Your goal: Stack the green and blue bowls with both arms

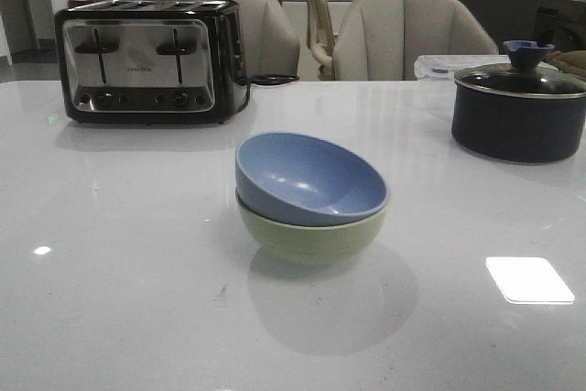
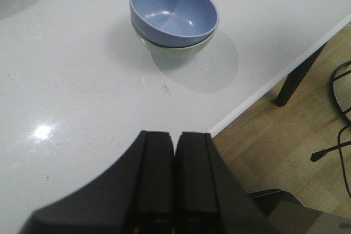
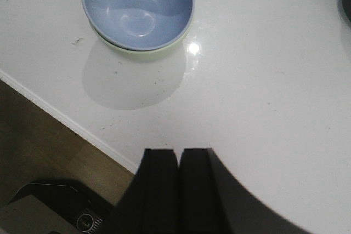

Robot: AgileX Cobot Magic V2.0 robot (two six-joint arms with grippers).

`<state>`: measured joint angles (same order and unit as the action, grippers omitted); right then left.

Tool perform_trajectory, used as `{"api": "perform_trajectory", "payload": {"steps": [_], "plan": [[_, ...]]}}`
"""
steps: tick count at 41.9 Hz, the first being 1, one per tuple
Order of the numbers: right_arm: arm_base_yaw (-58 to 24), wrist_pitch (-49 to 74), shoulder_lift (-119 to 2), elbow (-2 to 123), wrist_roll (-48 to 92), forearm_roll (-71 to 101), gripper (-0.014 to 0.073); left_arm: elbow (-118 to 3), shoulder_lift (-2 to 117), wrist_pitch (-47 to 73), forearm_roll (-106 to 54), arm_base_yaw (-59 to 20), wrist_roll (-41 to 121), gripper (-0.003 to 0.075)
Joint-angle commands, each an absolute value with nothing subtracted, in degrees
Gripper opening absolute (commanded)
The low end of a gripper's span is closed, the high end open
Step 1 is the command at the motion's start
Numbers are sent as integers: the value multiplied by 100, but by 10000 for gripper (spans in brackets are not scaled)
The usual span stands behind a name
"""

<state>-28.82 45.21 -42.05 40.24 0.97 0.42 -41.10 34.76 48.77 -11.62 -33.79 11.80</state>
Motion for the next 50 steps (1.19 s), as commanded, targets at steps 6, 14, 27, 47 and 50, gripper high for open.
{"api": "perform_trajectory", "payload": {"steps": [6,14,27,47,50], "plan": [[-2875,4181,-4170,4176,113,0,42,-4265,3474,4467,-1251,-3423,1121,102],[-2875,4186,-4170,4176,113,0,42,-4129,3221,4079,-454,-3321,1251,102],[-2875,4186,-4170,4176,113,0,42,-2454,1464,2362,144,-1807,1225,102],[-2875,4186,-4170,4176,113,0,42,-600,101,1131,1310,-999,-1173,102],[-2875,4186,-4170,4176,113,0,42,-407,17,937,1282,-987,-1173,102]]}}
